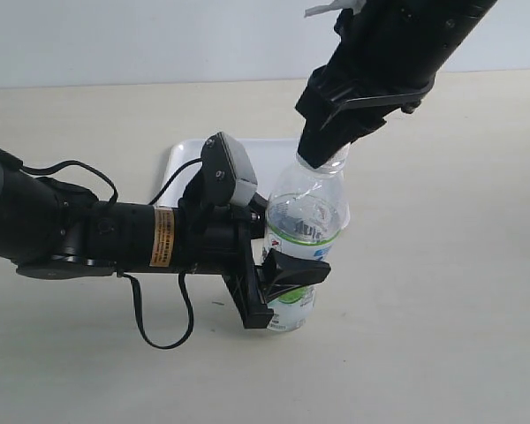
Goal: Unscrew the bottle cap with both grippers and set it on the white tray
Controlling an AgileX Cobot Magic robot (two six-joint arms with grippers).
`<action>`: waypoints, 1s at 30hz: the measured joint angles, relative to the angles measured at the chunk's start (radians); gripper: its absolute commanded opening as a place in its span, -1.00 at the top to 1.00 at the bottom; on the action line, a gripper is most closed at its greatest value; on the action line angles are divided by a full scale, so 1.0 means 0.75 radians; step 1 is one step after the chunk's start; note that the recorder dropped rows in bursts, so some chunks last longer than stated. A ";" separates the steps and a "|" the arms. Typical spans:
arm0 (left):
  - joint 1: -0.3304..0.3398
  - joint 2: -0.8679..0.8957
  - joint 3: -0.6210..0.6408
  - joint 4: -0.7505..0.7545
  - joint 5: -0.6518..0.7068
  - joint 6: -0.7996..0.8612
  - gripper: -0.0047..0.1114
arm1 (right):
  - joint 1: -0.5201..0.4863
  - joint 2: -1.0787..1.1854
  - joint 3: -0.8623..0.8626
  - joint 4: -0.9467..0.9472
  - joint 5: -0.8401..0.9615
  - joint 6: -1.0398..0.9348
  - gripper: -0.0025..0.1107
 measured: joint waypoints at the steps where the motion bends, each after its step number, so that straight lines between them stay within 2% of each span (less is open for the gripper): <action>1: 0.000 0.000 0.000 0.000 0.000 0.000 0.92 | 0.000 0.000 0.000 0.000 0.000 -0.011 0.96; 7: 0.000 0.000 0.000 0.000 0.000 0.000 0.92 | 0.000 0.000 0.000 0.002 0.000 -0.212 0.96; 30: 0.000 0.000 0.000 0.008 0.000 0.017 0.92 | 0.000 -0.007 0.000 -0.007 0.016 -1.443 0.96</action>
